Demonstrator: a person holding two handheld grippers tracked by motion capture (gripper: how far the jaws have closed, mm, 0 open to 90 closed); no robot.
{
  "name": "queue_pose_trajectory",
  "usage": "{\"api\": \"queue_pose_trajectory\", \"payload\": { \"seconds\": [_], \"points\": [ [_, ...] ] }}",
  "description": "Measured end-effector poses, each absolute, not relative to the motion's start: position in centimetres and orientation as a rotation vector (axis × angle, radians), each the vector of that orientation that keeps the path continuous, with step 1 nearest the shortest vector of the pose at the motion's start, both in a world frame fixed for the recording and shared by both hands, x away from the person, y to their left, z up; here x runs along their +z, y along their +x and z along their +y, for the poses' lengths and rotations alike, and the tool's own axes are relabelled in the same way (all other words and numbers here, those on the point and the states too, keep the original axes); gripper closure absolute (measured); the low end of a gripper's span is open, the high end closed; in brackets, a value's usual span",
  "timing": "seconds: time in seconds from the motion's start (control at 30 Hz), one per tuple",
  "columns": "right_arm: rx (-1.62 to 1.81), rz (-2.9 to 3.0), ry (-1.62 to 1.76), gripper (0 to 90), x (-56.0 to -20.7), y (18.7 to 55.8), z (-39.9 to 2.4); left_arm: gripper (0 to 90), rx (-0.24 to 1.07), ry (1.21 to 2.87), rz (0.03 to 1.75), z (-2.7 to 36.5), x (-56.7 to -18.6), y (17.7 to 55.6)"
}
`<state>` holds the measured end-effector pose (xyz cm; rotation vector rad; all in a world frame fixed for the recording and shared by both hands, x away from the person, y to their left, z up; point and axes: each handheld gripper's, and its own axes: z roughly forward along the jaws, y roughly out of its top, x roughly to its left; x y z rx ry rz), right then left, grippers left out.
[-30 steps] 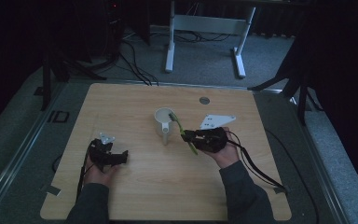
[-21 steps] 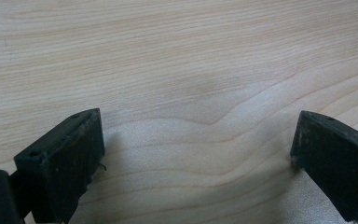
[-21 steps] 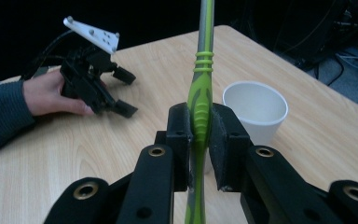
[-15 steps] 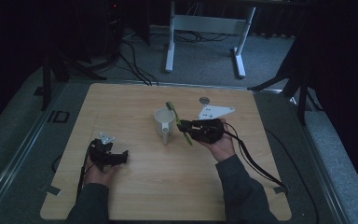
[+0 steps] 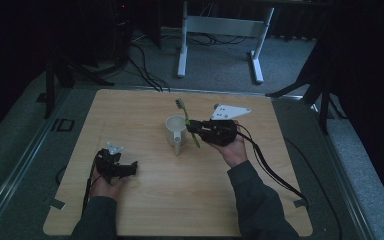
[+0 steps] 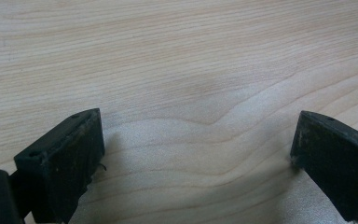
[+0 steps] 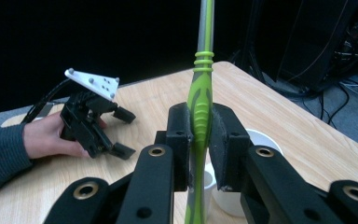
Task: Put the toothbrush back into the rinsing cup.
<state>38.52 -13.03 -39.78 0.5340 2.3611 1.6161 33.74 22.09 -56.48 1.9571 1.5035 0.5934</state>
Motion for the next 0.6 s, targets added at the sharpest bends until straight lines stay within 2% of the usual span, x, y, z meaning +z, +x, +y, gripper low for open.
{"api": "queue_pose_trajectory", "payload": {
  "seconds": [0.6],
  "points": [
    [1.753,2.3,0.566,78.4,-39.9,39.8,-12.6,3.5,0.592,1.96,1.499,22.1,-56.5,33.7]
  ]
}}
